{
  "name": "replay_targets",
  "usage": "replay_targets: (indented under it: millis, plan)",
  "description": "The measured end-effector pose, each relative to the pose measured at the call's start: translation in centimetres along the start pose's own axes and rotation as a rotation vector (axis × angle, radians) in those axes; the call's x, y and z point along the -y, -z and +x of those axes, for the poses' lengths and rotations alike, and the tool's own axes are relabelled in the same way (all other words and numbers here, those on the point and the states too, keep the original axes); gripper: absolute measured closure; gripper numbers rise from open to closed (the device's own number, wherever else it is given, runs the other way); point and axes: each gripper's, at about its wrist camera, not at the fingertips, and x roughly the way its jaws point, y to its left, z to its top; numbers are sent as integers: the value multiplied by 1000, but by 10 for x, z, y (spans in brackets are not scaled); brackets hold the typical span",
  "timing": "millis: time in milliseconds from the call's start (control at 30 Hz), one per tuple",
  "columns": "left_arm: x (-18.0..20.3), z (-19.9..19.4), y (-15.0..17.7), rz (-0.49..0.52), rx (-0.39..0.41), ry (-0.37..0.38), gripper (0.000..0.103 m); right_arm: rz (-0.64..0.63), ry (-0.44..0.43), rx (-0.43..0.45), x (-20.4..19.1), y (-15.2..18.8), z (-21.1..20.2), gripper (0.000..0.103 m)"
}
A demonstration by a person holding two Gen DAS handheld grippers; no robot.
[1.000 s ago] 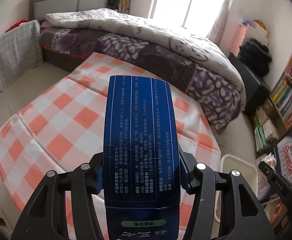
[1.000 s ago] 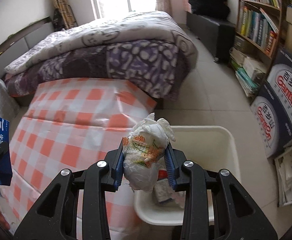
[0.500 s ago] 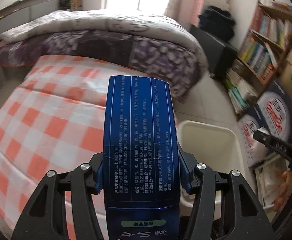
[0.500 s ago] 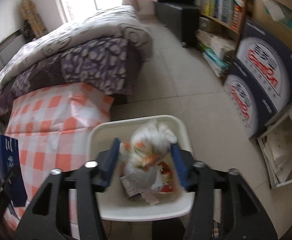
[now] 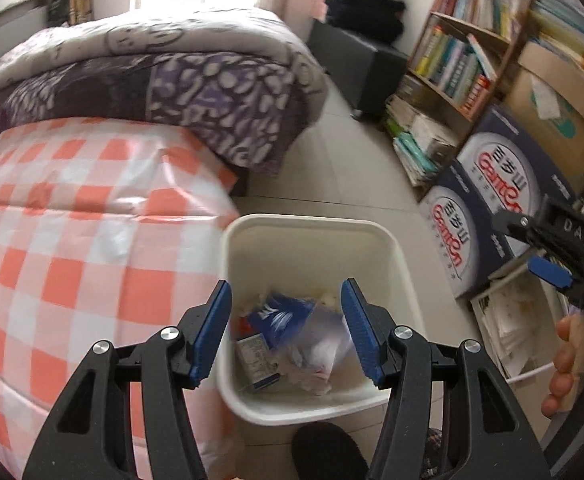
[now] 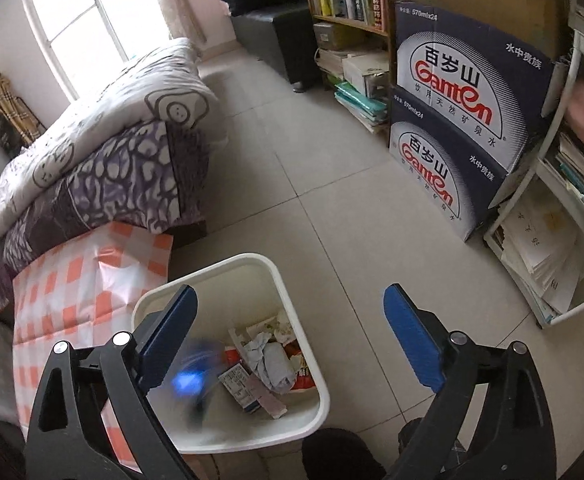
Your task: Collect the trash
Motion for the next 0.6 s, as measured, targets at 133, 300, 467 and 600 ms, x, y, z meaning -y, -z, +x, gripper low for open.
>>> replay_targets:
  millis: [133,300,467,600]
  plan:
    - [11,-5,0,30,19,-11,37,-12,13,34,2,1,-9,12]
    - [2,-18,1,55,58,-88,30,-24,29,92,-4,5,-22,9]
    - [-13,-38,3,52,105,-161,25,-70,47,171,-20,15,-40,7]
    - [-25,-61,6,51,166,-241,15,-117,56,227,-38,28,-53,7]
